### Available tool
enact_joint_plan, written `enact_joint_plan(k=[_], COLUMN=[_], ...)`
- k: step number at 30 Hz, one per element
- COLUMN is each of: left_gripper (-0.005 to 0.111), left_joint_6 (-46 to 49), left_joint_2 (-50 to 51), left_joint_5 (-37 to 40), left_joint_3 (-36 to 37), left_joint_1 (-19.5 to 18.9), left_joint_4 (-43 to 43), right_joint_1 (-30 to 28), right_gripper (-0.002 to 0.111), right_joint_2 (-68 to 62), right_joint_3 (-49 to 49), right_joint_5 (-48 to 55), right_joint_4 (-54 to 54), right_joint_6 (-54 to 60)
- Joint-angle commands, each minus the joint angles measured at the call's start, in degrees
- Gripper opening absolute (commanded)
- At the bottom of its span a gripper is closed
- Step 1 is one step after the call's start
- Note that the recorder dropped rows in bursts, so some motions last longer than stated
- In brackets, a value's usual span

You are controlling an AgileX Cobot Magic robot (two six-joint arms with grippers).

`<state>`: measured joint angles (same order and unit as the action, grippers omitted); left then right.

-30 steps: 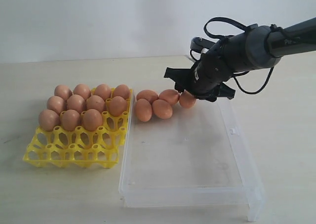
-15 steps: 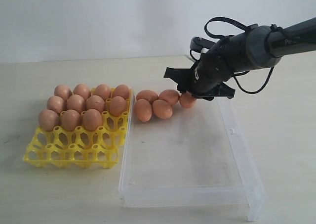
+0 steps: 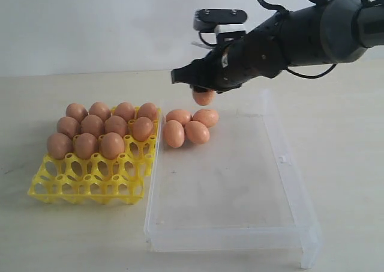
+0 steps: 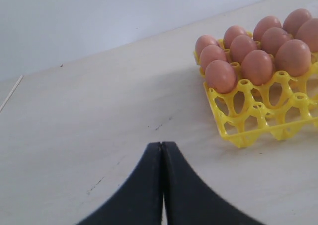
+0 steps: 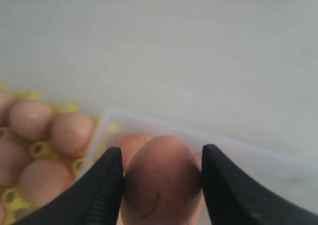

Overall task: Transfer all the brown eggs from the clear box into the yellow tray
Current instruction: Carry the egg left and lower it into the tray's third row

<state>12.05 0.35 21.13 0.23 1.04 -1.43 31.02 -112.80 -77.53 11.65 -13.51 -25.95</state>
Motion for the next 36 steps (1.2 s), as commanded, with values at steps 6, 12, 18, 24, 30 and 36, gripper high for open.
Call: enact_joint_plan(k=[6, 12, 18, 24, 30, 36], left_gripper=[0.0, 0.0, 0.0, 0.0, 0.0, 0.0], left_joint_6=[-0.3, -0.3, -0.3, -0.3, -0.3, -0.3], left_joint_2=[-0.3, -0.3, -0.3, -0.3, -0.3, -0.3], left_joint_5=[-0.4, -0.4, -0.4, -0.4, -0.4, -0.4], left_joint_3=[-0.2, -0.2, -0.2, -0.2, -0.2, -0.2], left_joint_1=[0.2, 0.2, 0.2, 0.2, 0.2, 0.2], left_joint_4=[0.0, 0.0, 0.0, 0.0, 0.0, 0.0], right_joint_1=[8.0, 11.0, 12.6, 14.2, 14.3, 14.3], right_gripper=[0.0, 0.0, 0.0, 0.0, 0.0, 0.001], right_joint_2=[0.0, -3.6, -7.6, -9.2, -9.2, -9.2], right_joint_3=[0.4, 0.6, 0.6, 0.6, 2.8, 4.0], right_joint_5=[-15.4, -18.0, -21.0, -22.4, -23.8, -26.4], right_joint_4=[18.9, 23.8, 23.8, 23.8, 23.8, 23.7], right_joint_6=[26.8, 29.6, 29.6, 30.7, 32.3, 32.9])
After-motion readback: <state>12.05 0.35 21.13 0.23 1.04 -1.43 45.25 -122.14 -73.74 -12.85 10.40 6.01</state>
